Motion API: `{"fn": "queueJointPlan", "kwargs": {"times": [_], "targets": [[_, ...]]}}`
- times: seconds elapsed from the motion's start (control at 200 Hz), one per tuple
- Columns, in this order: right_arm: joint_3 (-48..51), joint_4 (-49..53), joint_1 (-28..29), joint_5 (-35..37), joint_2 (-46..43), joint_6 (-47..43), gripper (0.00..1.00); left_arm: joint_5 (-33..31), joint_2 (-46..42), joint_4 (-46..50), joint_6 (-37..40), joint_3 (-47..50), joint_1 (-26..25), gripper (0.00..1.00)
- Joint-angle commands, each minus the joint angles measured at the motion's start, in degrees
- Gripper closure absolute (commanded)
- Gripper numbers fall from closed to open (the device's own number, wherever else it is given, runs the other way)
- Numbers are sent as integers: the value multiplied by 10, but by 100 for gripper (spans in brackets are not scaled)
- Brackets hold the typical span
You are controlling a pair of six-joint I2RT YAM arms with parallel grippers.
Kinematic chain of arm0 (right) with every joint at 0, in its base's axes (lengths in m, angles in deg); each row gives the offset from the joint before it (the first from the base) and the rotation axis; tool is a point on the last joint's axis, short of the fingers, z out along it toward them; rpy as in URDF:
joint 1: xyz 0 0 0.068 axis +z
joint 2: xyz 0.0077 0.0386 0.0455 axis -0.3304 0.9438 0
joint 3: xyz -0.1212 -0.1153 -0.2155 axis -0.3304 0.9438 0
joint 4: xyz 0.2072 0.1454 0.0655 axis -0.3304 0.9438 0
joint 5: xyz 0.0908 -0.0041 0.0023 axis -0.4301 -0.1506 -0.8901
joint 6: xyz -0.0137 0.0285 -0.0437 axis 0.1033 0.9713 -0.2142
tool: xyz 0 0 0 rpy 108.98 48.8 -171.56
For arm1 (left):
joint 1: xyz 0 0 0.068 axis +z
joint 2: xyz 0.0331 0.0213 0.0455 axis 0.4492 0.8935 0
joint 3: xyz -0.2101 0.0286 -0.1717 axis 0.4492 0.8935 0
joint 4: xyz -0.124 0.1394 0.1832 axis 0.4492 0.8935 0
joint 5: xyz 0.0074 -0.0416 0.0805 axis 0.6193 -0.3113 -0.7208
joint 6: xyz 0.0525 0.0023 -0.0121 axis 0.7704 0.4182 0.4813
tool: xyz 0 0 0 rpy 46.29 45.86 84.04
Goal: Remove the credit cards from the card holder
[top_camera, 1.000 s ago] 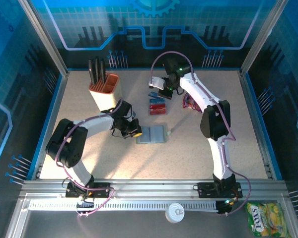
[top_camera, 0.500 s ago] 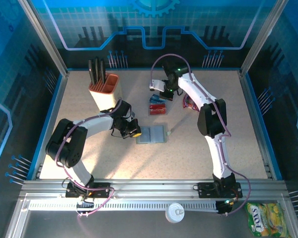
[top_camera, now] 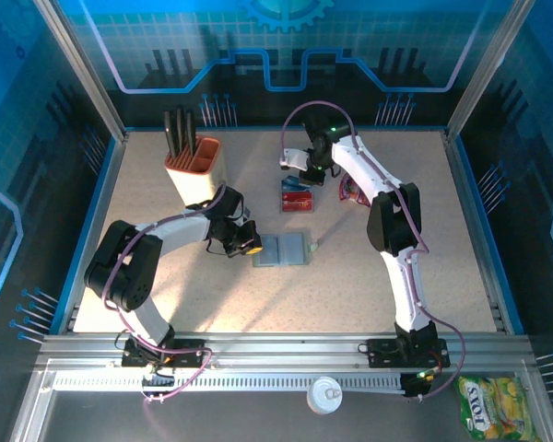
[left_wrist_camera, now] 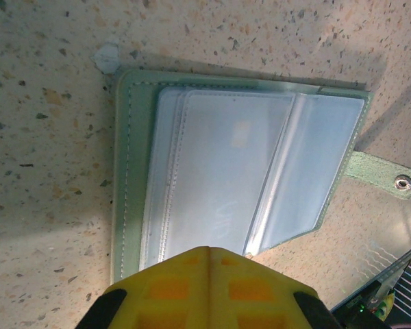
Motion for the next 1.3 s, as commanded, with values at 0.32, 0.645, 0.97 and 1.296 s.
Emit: {"fn": "queueJointPlan", "kwargs": {"times": [0.32,0.645,0.97,1.296], "targets": [[36,-46,-1,10,-52,32,77,-3,-17,8,3,-1,3,100],[151,-175,4,-9,-116,198,73,-2,-21,3,6,7,3,100],[98,-202,10,38,-39,191,64,-3,-21,6,10,7,3,100],[44,-192,25,40,25,170,54,-5,-26,-1,4,21,4,100]]}}
